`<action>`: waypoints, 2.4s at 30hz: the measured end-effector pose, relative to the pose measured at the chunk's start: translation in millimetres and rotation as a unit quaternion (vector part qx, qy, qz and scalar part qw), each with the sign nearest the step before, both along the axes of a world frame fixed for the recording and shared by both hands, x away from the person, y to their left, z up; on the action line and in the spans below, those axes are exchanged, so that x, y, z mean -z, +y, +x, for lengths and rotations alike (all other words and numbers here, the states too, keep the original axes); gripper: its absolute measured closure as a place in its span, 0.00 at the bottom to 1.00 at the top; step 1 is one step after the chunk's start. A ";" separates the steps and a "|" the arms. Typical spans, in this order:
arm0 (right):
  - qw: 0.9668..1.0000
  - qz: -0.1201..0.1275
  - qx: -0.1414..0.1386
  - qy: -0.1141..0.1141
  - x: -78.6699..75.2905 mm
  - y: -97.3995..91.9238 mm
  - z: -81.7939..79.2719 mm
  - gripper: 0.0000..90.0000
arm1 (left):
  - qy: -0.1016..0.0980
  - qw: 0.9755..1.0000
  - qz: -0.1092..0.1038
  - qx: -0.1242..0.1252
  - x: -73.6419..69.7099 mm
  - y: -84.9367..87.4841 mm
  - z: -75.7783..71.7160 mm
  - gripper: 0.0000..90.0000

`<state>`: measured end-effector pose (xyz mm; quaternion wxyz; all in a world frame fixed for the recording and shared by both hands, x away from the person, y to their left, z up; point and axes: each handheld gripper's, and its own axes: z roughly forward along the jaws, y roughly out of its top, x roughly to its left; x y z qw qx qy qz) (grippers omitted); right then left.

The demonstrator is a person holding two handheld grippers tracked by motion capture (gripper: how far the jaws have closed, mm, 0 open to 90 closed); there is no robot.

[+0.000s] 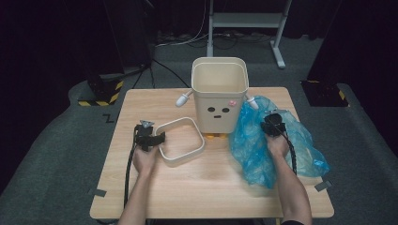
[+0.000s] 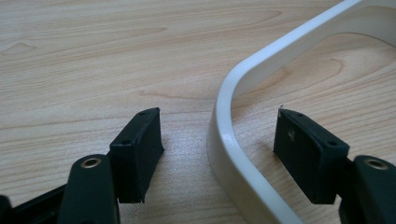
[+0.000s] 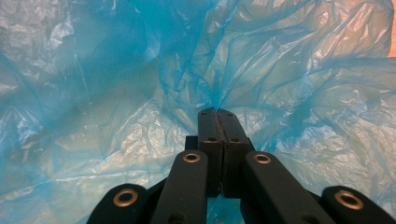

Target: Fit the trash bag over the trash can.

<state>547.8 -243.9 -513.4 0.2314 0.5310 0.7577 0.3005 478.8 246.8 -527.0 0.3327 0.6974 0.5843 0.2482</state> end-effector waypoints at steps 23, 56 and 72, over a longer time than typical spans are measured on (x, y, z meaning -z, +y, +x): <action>0.998 -0.020 -0.018 -0.061 -64.0 -27.4 -31.9 1.00 | 0.000 1.000 0.005 0.001 -0.1 -0.5 0.0 0.36; 0.997 0.020 0.002 -0.074 -119.0 -68.3 -60.7 1.00 | 0.000 1.000 0.008 0.000 -0.1 -1.0 0.2 0.37; 0.996 0.016 0.008 -0.089 -149.3 -82.1 -72.4 1.00 | 0.000 1.000 0.007 -0.001 -0.1 -0.8 0.4 0.36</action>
